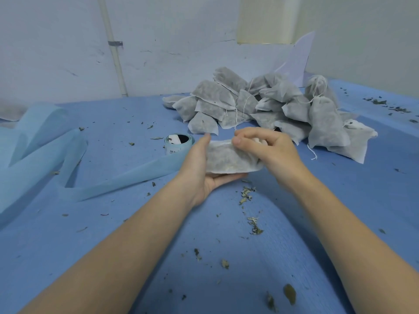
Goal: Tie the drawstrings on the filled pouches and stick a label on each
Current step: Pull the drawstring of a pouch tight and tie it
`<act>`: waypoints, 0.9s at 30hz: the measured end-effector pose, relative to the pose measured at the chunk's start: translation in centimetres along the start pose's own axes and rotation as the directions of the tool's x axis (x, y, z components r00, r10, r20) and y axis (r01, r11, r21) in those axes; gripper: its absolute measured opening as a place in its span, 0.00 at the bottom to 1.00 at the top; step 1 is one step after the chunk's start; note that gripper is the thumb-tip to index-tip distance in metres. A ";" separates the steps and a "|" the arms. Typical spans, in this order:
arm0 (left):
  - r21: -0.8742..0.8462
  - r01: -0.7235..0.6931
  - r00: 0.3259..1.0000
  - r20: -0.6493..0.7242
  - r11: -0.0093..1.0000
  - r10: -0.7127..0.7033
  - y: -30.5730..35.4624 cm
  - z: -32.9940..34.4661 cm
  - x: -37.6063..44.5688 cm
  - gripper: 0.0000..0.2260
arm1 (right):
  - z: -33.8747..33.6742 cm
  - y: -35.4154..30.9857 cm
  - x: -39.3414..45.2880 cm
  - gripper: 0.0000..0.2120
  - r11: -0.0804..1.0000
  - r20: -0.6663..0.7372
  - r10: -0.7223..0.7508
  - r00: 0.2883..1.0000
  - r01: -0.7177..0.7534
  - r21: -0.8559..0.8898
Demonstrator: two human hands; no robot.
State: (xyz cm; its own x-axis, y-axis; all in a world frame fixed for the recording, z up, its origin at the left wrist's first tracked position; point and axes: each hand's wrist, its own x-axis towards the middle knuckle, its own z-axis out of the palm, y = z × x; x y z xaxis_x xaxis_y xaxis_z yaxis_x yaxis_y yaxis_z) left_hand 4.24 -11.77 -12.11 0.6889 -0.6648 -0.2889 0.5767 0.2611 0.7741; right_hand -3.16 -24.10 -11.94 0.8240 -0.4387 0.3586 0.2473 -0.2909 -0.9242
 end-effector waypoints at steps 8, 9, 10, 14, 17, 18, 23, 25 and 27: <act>0.192 -0.110 0.994 0.012 0.975 0.109 0.4 -0.4 0.1 0.11 | -0.6 0.5 0.3 0.03 0.997 -0.015 -0.006 1.000 0.005 -0.080; 0.188 -0.122 0.993 0.016 0.975 0.121 0.5 -0.5 0.1 0.11 | -0.4 0.6 0.4 0.03 0.996 -0.016 -0.007 1.000 0.005 -0.084; 0.180 -0.133 0.991 0.016 0.975 0.132 0.7 -0.4 0.0 0.10 | -0.2 0.6 0.5 0.03 0.997 -0.018 -0.001 1.000 -0.001 -0.083; 0.325 -0.235 0.924 -0.217 0.916 0.314 1.7 -0.5 0.6 0.10 | 1.3 0.6 1.8 0.03 0.996 0.001 0.075 0.997 -0.075 -0.043; 0.447 -0.300 0.803 -0.359 0.843 0.476 3.3 -1.3 1.1 0.13 | 2.9 0.8 3.4 0.09 0.957 0.061 0.224 0.973 -0.231 0.177; 0.452 -0.321 0.766 -0.392 0.832 0.509 4.0 -1.6 1.0 0.13 | 3.5 1.1 3.8 0.11 0.936 0.079 0.265 0.961 -0.276 0.217; 0.351 -0.391 0.690 -0.500 0.851 0.524 7.2 -4.2 1.2 0.10 | 5.5 2.9 5.2 0.24 0.961 0.203 0.229 0.952 -0.188 -0.204; 0.356 -0.372 0.688 -0.515 0.858 0.512 8.1 -5.1 1.5 0.08 | 6.2 2.9 5.8 0.32 0.911 0.269 0.176 0.947 -0.053 -0.410; 0.397 -0.334 0.684 -0.523 0.855 0.510 8.5 -5.7 1.8 0.07 | 7.0 3.0 6.2 0.39 0.898 0.305 0.162 0.939 -0.012 -0.439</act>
State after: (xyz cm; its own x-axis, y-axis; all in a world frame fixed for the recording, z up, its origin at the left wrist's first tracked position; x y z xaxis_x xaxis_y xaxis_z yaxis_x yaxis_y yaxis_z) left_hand 12.84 -6.77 -9.25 0.9943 0.0444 -0.0973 0.0887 0.1670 0.9820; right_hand 6.28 -21.75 -13.45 0.9688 -0.1993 0.1471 -0.0115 -0.6293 -0.7771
